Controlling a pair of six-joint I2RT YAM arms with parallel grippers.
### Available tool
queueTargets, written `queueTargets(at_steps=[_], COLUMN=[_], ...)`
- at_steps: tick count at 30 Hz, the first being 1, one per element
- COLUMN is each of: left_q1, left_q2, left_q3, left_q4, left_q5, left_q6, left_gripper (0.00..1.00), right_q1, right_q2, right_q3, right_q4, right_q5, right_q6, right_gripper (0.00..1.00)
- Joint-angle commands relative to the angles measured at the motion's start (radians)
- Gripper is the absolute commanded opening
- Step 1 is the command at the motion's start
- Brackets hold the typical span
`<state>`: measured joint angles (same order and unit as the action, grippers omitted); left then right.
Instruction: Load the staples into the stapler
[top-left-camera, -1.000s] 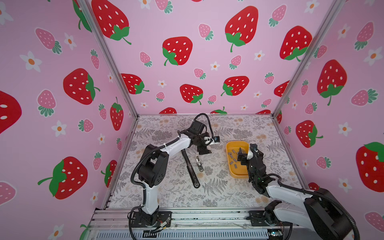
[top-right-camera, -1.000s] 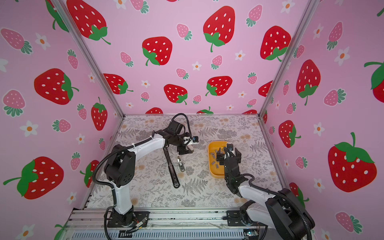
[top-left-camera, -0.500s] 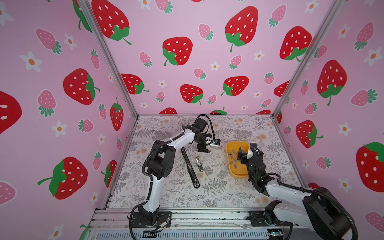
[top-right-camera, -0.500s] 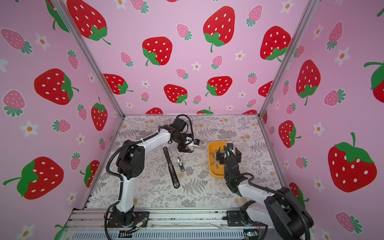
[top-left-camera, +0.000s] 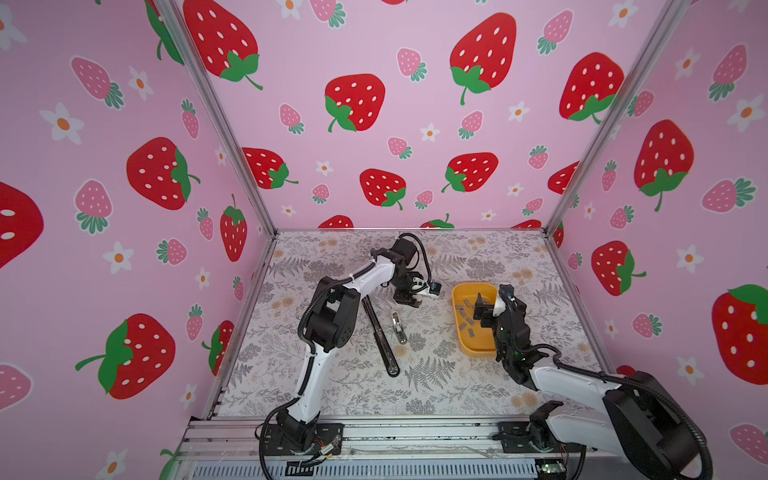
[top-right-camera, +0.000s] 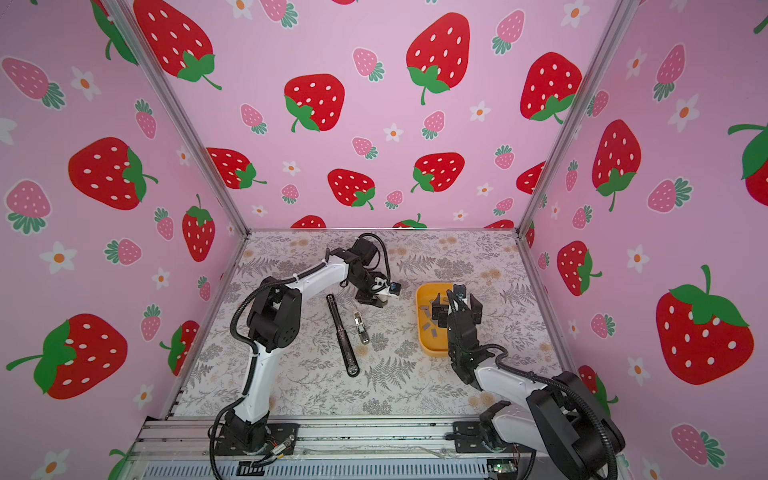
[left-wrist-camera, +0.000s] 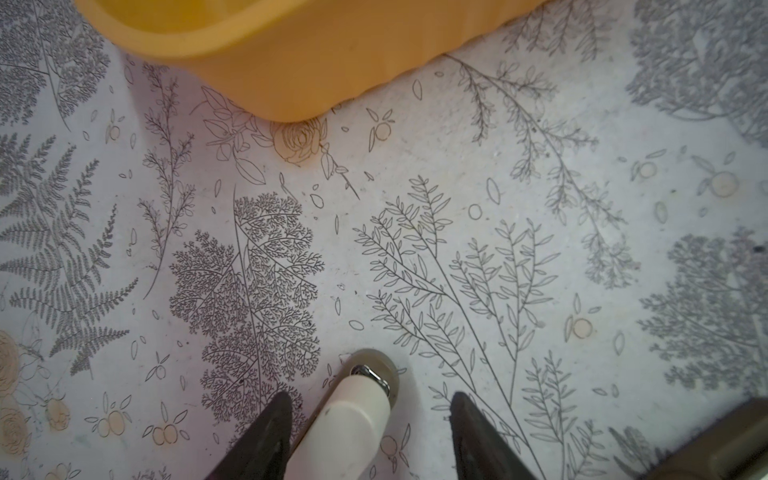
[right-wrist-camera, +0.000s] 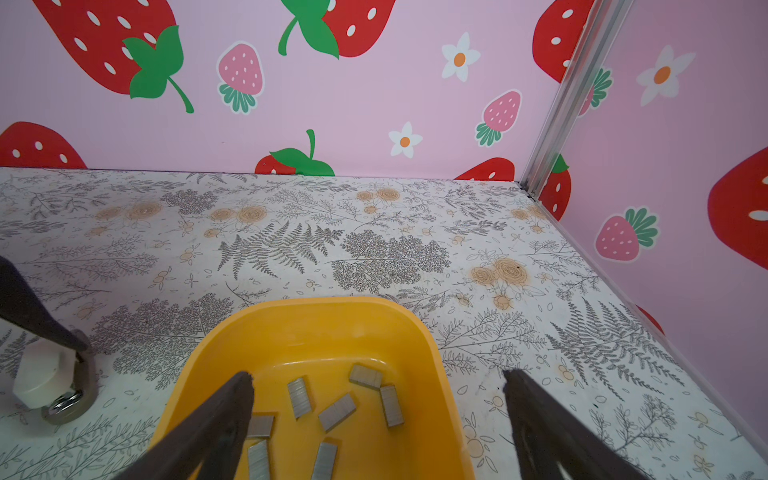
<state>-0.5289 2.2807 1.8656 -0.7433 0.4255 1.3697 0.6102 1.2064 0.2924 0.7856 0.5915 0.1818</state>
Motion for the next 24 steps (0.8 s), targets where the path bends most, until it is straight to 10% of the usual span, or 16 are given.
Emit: queueTargets(at_steps=[1, 24], left_q1=[0.002, -0.061], left_q2=[0.009, 0.100], left_q3=[0.053, 0.164], left_q4=[-0.063, -0.150], left_q5=[0.005, -0.188], left_q6=[0.032, 0.016], left_gripper=[0.60, 0.44], right_q1=[-0.007, -0.012], right_q2=[0.010, 0.016], right_q3=[0.029, 0.032], right_q4=[0.003, -0.003], right_q5=[-0.001, -0.010], right_q6=[0.004, 0.005], right_gripper=[0.96, 0.97])
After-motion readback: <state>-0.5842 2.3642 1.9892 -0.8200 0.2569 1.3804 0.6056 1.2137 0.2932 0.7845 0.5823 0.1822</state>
